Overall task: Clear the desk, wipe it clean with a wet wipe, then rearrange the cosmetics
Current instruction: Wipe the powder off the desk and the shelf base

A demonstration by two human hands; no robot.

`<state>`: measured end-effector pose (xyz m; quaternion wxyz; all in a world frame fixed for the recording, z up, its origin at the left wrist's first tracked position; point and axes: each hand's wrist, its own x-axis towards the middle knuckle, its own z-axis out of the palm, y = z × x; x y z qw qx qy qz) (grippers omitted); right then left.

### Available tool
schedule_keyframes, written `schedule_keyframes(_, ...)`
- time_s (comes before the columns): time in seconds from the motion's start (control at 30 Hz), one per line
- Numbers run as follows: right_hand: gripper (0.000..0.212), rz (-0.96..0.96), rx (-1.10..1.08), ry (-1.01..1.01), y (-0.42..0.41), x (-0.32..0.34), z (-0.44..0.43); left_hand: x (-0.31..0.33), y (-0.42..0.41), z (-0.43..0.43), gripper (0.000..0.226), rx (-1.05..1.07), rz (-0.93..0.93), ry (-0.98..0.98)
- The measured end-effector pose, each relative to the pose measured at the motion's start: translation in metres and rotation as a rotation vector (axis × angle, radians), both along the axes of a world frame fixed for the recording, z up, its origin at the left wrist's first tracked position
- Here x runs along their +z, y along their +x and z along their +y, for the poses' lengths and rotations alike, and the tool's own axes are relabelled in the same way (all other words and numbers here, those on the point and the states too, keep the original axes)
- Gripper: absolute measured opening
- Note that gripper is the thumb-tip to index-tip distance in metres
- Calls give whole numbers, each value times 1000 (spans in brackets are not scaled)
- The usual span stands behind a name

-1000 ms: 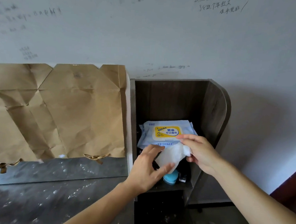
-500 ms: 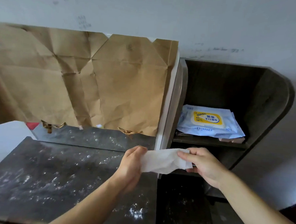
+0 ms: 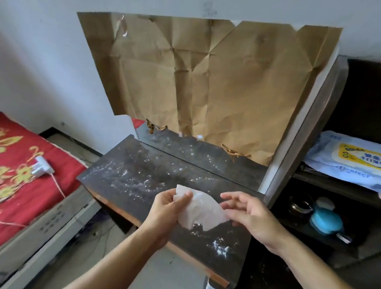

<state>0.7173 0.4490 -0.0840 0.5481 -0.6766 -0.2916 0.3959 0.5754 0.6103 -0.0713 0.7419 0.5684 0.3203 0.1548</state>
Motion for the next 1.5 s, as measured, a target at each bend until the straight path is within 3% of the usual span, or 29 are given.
schedule_keyframes(0.07, 48, 0, 113, 50, -29, -5, 21, -3, -25, 2, 22, 79, 30, 84)
schedule_keyframes(0.13, 50, -105, 176, 41, -60, -12, 42, -5, -47, 6, 21, 148, 68, 133)
schedule_keyframes(0.2, 26, -260, 173, 28, -83, -20, 64, -7, -65, 15, 25, 195, 86, 138)
schedule_keyframes(0.27, 2, -273, 175, 45, -95, -24, 83, -10, -83, 30, 33, 208, 104, 109)
schedule_keyframes(0.47, 19, 287, 39, 49, -102, -21, 146, -20, -146, 106, 42, 79, 191, 50)
schedule_keyframes(0.53, 23, 402, 9, 68, -109, -20, 177, -23, -165, 135, 42, 48, 194, 34)
schedule_keyframes(0.63, 25, 481, 28, 47, -135, -18, 228, -24, -188, 182, 37, 66, 49, -88)
schedule_keyframes(0.73, 15, 405, 75, -35, -167, -17, 278, -23, -206, 226, 28, 164, -18, -91)
schedule_keyframes(0.83, 4, 368, 93, -91, -191, -22, 314, -30, -214, 259, 18, 246, 45, -42)
schedule_keyframes(0.97, 26, 348, -161, -94, -189, -35, 348, -44, -214, 296, 40, 222, 110, -52)
schedule_keyframes(1.07, 26, 250, -359, -162, -161, -48, 363, -59, -203, 316, 29, 155, 99, -141)
schedule_keyframes(1.17, 24, 229, -423, -239, -130, -58, 383, -74, -185, 335, 16, 127, 112, -262)
schedule_keyframes(1.37, 37, 292, -98, -395, -79, -75, 433, -93, -141, 397, 20, 165, 217, -319)
schedule_keyframes(1.43, 32, 208, -146, -309, -62, -82, 459, -99, -125, 422, 21, 188, 284, -292)
schedule_keyframes(1.5, 17, -28, -164, -156, -52, -82, 485, -105, -110, 445, 20, 210, 348, -302)
